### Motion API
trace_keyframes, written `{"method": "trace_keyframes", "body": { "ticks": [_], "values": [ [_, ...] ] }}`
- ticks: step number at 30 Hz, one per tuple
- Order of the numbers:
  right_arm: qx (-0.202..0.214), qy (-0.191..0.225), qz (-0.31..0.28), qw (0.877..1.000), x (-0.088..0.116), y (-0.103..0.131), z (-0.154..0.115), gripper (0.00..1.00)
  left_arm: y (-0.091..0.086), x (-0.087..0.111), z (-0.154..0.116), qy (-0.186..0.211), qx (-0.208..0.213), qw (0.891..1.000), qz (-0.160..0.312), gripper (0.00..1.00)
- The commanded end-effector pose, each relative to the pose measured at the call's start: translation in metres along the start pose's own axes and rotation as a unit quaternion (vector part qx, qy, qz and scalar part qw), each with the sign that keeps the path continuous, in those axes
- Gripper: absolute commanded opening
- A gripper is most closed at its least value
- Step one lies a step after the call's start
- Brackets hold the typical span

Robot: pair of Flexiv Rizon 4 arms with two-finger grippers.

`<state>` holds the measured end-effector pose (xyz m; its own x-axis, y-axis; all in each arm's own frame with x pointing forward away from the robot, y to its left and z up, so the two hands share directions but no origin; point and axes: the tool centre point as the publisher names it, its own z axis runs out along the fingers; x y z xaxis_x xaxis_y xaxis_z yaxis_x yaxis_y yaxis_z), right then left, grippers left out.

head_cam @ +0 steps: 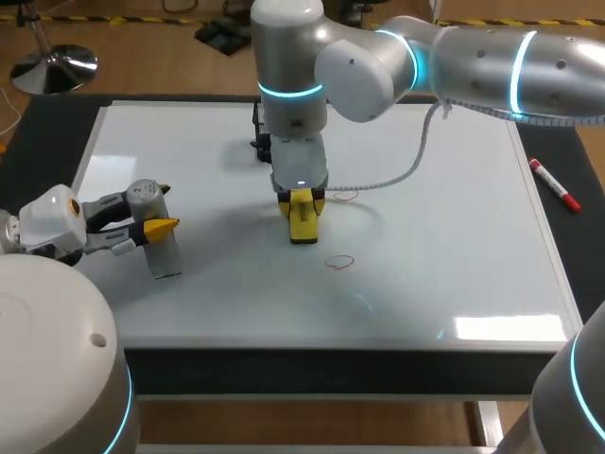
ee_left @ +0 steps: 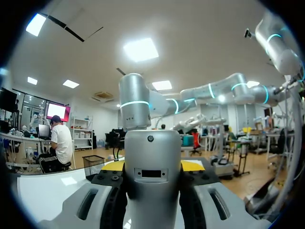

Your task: Pick up the inspection probe, press it on each red-marked spot on the whiteboard one by one, put down the probe, pick up the eraser, and wipe off all the red marks.

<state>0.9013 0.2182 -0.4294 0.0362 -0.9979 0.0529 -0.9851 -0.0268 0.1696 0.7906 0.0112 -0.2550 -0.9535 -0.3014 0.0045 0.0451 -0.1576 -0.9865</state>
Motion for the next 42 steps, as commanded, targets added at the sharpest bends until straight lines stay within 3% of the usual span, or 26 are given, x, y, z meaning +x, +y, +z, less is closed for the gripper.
{"method": "trace_keyframes", "body": {
  "ticks": [1, 11, 16, 23, 29, 33, 42],
  "values": [
    [0.002, -0.002, 0.003, 1.000, 0.012, 0.002, 0.000, 0.00, -0.001, 0.000, 0.000, 0.000, 0.000, 1.000, 0.000, 0.00],
    [0.001, 0.000, 0.014, 1.000, 0.022, 0.004, -0.001, 0.00, -0.001, 0.000, 0.000, 0.000, 0.000, 1.000, 0.000, 0.00],
    [0.016, -0.004, 0.018, 1.000, 0.027, 0.007, -0.018, 0.00, -0.001, 0.000, 0.000, 0.000, 0.000, 1.000, 0.000, 0.00],
    [0.038, -0.009, 0.029, 0.999, 0.049, 0.005, -0.046, 0.00, -0.001, 0.000, 0.000, 0.000, 0.000, 1.000, 0.000, 0.00],
    [0.044, -0.008, 0.042, 0.998, 0.066, 0.001, -0.051, 0.00, -0.001, 0.000, 0.000, 0.000, 0.000, 1.000, 0.000, 0.00],
    [0.045, -0.009, 0.067, 0.997, 0.090, 0.002, -0.051, 0.00, -0.001, 0.000, 0.000, 0.000, 0.000, 1.000, 0.000, 0.00],
    [0.045, -0.013, 0.151, 0.987, 0.177, 0.007, -0.058, 0.00, -0.001, 0.000, 0.000, 0.000, 0.000, 1.000, 0.000, 0.00]
  ]
}}
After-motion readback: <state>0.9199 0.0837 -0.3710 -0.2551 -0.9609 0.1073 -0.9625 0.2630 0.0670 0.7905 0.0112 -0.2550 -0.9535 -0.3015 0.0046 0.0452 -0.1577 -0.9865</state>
